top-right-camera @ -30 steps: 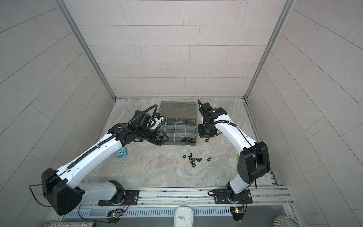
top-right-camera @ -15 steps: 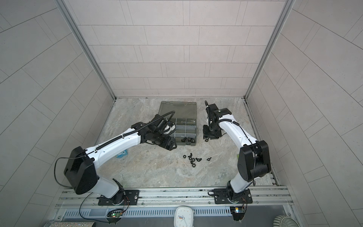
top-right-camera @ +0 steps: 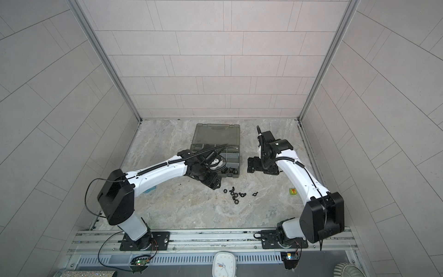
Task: Sort the screws and nuts into containers
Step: Pick up the nut at the center of the table.
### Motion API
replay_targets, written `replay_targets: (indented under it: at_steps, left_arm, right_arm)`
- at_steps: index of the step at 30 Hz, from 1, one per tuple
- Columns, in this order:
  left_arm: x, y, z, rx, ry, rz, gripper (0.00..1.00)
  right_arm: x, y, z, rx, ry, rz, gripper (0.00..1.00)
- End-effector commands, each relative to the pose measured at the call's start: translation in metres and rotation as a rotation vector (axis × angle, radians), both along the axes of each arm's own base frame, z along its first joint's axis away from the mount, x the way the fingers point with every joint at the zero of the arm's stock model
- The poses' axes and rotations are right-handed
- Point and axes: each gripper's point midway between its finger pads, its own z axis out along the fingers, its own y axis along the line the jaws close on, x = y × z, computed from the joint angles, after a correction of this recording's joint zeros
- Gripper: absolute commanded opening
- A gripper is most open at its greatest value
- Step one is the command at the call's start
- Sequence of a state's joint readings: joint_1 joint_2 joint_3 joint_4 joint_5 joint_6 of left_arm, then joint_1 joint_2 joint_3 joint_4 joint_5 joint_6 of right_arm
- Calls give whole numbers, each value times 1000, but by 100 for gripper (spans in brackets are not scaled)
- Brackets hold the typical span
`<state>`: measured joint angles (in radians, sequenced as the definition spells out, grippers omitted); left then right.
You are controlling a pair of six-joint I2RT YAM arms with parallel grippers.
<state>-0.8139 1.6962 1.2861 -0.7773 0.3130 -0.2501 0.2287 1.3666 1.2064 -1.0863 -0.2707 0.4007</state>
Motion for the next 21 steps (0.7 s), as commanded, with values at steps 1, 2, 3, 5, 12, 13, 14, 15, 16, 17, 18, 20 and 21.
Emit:
replay_targets:
  at_steps: [1, 2, 3, 5, 12, 13, 14, 15, 16, 17, 18, 20, 21]
  left_arm:
    - [-4, -3, -1, 37, -15, -36, 82]
    - [-5, -4, -4, 40, -16, -39, 82]
    - [-7, -7, -5, 37, -13, -43, 81]
    - [-12, -11, -9, 28, 0, -52, 77]
    - [-22, -17, -25, 44, 1, -63, 72]
    - [-22, -17, -26, 49, -2, -59, 72]
    - [-22, -17, -28, 53, -6, -58, 72]
    - [-23, -18, -29, 57, -12, -58, 72]
    - [-23, -18, -30, 64, -19, -56, 72]
    - [-22, -17, -33, 75, -25, -54, 72]
    - [-22, -18, -35, 80, -31, -53, 70]
    - [-20, -20, -39, 92, -42, -55, 68]
    - [-20, -21, -42, 97, -47, -61, 67]
  right_arm:
    - [-19, -8, 0, -17, 17, -31, 99]
    - [-22, -9, 0, -16, 18, -35, 99]
    - [-27, -10, 1, -14, 16, -34, 99]
    - [-35, -10, 2, -7, 13, -32, 99]
    - [-59, -16, 5, 4, -18, -46, 99]
    - [-62, -17, 5, 1, -19, -52, 99]
    - [-64, -18, 6, 1, -22, -56, 99]
    - [-66, -19, 6, 1, -24, -58, 99]
    - [-68, -20, 7, -1, -25, -62, 99]
    - [-69, -20, 8, 2, -27, -62, 99]
    - [-70, -19, 9, 5, -31, -61, 99]
    - [-71, -21, 12, 1, -39, -62, 99]
    - [-71, -21, 13, 1, -44, -59, 99]
